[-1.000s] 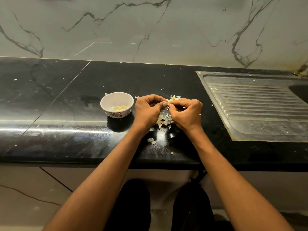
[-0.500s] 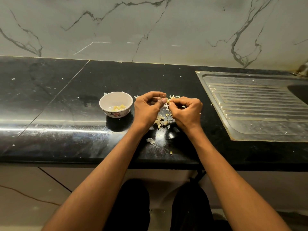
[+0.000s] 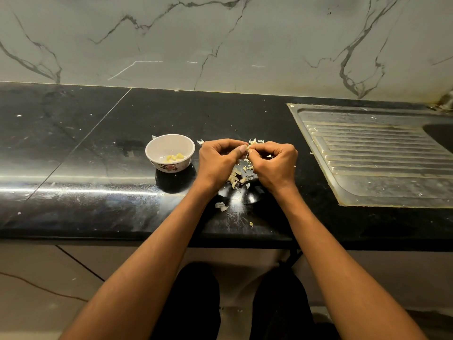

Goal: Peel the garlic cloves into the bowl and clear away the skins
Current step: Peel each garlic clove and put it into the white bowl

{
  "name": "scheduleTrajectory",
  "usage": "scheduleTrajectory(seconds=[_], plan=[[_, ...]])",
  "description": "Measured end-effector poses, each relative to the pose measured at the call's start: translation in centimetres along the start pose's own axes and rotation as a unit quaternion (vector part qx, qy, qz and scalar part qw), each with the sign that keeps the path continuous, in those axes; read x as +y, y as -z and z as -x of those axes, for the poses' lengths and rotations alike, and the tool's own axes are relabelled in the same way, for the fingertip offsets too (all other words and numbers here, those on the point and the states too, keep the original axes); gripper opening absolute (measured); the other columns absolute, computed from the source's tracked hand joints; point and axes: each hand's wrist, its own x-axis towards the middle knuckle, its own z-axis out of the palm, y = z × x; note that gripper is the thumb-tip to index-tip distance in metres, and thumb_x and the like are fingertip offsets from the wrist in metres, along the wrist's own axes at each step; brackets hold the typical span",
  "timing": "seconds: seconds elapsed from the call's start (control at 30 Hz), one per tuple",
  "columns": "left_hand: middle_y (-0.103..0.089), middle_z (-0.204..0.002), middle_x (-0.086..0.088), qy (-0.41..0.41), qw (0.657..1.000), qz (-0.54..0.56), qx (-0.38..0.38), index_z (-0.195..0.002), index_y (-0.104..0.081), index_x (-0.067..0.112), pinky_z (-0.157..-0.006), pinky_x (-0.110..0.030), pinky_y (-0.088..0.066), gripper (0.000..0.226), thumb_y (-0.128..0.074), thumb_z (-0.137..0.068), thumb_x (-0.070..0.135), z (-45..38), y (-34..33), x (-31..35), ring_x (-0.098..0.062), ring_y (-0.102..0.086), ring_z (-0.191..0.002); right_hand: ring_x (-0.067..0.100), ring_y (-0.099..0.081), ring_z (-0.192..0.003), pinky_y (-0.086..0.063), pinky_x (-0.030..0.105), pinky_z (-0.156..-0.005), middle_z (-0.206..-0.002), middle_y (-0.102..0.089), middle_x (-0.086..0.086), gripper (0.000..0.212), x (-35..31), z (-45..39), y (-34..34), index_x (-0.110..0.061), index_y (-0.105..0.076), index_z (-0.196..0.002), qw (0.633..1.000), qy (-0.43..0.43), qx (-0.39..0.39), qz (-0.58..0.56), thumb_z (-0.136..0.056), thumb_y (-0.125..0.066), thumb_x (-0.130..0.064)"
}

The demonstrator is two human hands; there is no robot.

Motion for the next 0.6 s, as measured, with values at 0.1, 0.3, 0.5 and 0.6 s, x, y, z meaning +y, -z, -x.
scheduleTrajectory(seconds=[0.1,0.3,0.5,0.6], plan=[[-0.079,-0.087,-0.007,-0.001,1.0,-0.008,0.002,-0.097,-0.08,0.003,-0.076,-0.028,-0.06,0.009,-0.075,-0.089,0.004,-0.03,-0.02,-0.04,-0.018,-0.076,-0.083,0.012,-0.073,-0.064,-0.058,0.027,-0.06,-0.075,-0.077,-0.002,0.005,0.05,0.05,-0.04,-0.012,-0.083,-0.082,1.0,-0.002,-0.004,-0.003,-0.08,-0.079,-0.009],[-0.078,-0.085,-0.012,0.014,1.0,0.014,0.018,-0.097,-0.077,-0.001,-0.067,-0.024,-0.055,0.01,-0.068,-0.094,0.001,-0.16,0.17,0.04,-0.016,-0.073,-0.075,0.015,-0.073,-0.065,-0.06,0.031,-0.06,-0.073,-0.076,-0.004,0.012,-0.1,-0.07,0.0,-0.013,-0.083,-0.082,0.999,-0.031,0.011,-0.013,-0.079,-0.077,-0.004],[-0.077,-0.083,-0.009,0.02,0.999,0.032,0.011,-0.096,-0.077,0.004,-0.064,-0.025,-0.052,0.011,-0.066,-0.096,0.004,-0.21,0.29,0.02,-0.016,-0.072,-0.076,0.012,-0.072,-0.063,-0.061,0.035,-0.061,-0.071,-0.075,-0.007,0.011,-0.32,-0.02,0.19,-0.013,-0.082,-0.08,0.999,-0.039,0.02,-0.002,-0.079,-0.076,-0.005],[-0.078,-0.087,-0.007,0.021,0.999,0.032,0.01,-0.096,-0.078,0.008,-0.063,-0.023,-0.051,0.01,-0.069,-0.095,0.007,-0.22,0.32,0.01,-0.015,-0.071,-0.079,0.013,-0.068,-0.061,-0.056,0.032,-0.058,-0.069,-0.074,-0.004,0.01,-0.45,0.13,0.22,-0.012,-0.081,-0.076,1.0,-0.016,0.004,0.023,-0.083,-0.073,-0.011]])
